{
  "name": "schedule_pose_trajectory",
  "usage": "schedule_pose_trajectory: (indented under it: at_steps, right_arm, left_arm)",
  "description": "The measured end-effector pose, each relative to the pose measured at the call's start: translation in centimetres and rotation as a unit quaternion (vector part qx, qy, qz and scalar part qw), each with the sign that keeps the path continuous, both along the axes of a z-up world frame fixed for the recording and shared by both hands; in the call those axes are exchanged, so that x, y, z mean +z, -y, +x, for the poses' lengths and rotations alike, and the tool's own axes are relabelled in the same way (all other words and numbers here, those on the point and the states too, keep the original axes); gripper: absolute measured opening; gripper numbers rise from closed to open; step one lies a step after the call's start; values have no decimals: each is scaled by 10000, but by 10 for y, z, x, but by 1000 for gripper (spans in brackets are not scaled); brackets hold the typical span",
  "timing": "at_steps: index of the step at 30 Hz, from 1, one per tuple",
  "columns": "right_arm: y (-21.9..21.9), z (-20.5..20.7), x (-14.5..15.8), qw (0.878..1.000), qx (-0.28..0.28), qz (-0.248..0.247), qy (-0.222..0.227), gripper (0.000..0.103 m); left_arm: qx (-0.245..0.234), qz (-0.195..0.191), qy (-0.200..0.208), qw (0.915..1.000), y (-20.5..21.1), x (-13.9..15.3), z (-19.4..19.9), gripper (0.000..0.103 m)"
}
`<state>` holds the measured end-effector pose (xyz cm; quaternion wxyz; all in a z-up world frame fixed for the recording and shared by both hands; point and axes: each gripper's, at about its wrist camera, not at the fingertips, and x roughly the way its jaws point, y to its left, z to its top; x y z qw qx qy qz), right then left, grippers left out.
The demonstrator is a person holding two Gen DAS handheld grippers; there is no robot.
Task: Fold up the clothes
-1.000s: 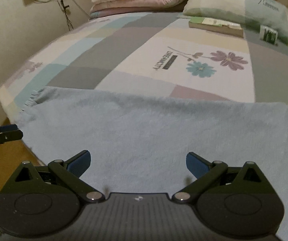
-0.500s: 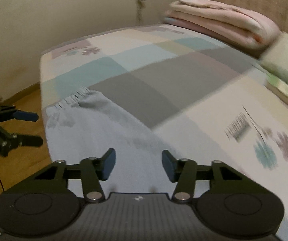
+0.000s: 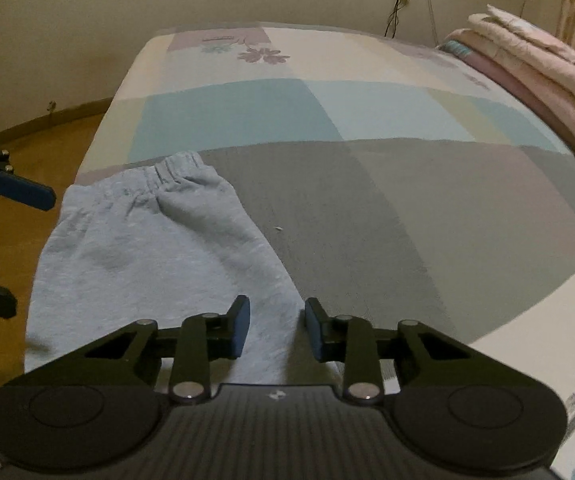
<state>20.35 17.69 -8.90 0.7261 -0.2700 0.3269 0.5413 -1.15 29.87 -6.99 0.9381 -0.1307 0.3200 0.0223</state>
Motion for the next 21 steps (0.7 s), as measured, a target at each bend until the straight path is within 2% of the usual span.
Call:
schedule_pose_trajectory:
  at_steps: [8, 10, 14, 16, 17, 19, 21]
  right_arm:
    - [1, 4, 1, 9978, 583, 17, -299, 36]
    - [-3, 12, -2, 9974, 560, 19, -443, 36]
    - [-4, 33, -9, 9932, 361, 268, -1072, 36]
    - [-3, 32, -9, 9931, 324, 293, -1086, 35]
    - [-3, 31, -8, 9934, 312, 296, -1066, 34]
    - [-1, 29, -7, 9938, 287, 303, -1028, 17]
    - [0, 26, -7, 9943, 261, 310, -989, 10]
  left_arm:
    - [-126, -71, 29, 9999, 2, -3, 10, 96]
    - [-138, -88, 26, 9999, 3, -4, 11, 96]
    - [-162, -122, 18, 9998, 5, -6, 12, 96]
    - [-166, -131, 10, 9998, 6, -7, 13, 96]
    - [-157, -133, 5, 9998, 5, -7, 12, 96]
    - [-145, -147, 6, 9998, 4, -8, 12, 96]
    - [-145, -173, 21, 9997, 2, -8, 13, 96]
